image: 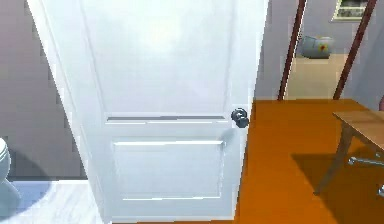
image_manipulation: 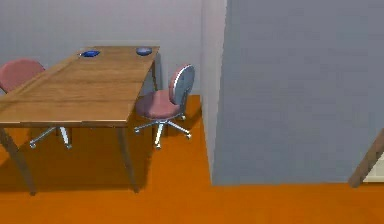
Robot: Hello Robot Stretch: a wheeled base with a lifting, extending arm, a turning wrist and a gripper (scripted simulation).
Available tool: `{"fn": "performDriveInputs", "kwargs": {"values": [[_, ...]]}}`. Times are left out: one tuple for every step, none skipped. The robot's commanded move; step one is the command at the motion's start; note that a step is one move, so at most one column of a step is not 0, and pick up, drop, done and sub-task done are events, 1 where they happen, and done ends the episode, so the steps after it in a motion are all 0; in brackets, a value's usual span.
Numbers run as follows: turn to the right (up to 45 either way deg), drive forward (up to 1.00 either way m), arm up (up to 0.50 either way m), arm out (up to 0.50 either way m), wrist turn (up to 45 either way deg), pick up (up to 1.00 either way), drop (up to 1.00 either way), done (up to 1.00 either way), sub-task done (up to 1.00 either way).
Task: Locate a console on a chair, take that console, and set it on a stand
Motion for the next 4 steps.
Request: {"fn": "performDriveInputs", "kwargs": {"values": [[0.0,0.05,0.0,0.0,0.0,0.0,0.0,0.0,0.0],[33.0,0.0,0.0,0.0,0.0,0.0,0.0,0.0,0.0],[0.0,1.0,0.0,0.0,0.0,0.0,0.0,0.0,0.0],[6.0,0.0,0.0,0.0,0.0,0.0,0.0,0.0,0.0]]}}
